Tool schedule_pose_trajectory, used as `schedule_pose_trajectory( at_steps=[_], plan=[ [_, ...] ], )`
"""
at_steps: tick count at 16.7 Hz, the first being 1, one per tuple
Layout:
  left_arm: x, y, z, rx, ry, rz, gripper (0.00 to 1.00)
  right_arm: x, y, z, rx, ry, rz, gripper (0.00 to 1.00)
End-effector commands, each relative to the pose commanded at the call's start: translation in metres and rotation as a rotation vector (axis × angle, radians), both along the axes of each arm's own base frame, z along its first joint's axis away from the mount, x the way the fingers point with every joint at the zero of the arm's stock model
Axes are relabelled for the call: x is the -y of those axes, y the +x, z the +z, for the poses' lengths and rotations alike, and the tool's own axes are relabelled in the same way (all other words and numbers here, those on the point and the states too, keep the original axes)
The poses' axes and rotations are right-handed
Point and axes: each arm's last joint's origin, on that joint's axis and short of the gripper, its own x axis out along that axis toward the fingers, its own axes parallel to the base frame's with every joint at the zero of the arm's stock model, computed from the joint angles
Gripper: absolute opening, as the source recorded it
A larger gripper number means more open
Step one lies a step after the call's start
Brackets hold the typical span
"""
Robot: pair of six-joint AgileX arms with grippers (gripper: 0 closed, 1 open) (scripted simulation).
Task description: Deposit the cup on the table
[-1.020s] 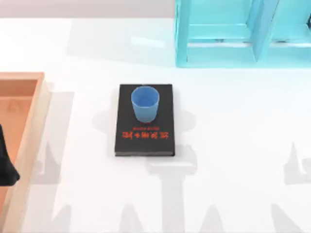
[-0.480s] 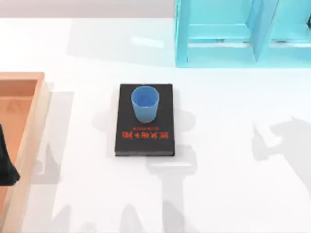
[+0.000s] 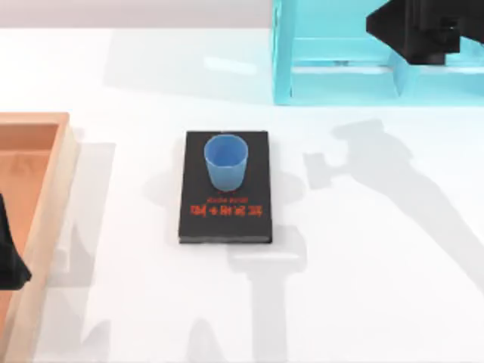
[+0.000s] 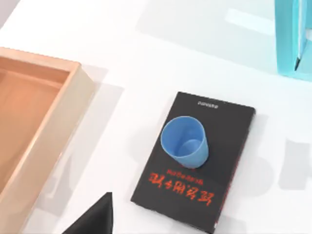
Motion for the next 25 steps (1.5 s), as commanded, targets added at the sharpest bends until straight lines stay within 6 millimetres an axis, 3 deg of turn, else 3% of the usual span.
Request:
schedule_pose_trajectory(
  at_steps=[2,5,8,12,19,25],
  plan=[
    [0.0,0.0,0.0,0.0,0.0,0.0,1.0,-0.034,0.024,0.008,-0.106,-0.024,0.022,1.0],
    [0.0,0.0,0.0,0.0,0.0,0.0,1.0,-0.085,0.058,0.003,-0.253,-0.08,0.024,1.0],
    [0.0,0.0,0.0,0.0,0.0,0.0,1.0,-0.129,0.086,-0.019,-0.379,-0.153,-0.009,1.0],
    [0.0,0.0,0.0,0.0,0.0,0.0,1.0,-0.169,0.114,-0.058,-0.488,-0.246,-0.078,1.0],
    [0.0,0.0,0.0,0.0,0.0,0.0,1.0,-0.195,0.145,-0.123,-0.582,-0.38,-0.214,1.0],
    [0.0,0.0,0.0,0.0,0.0,0.0,1.0,-0.194,0.161,-0.153,-0.608,-0.439,-0.294,1.0]
  ],
)
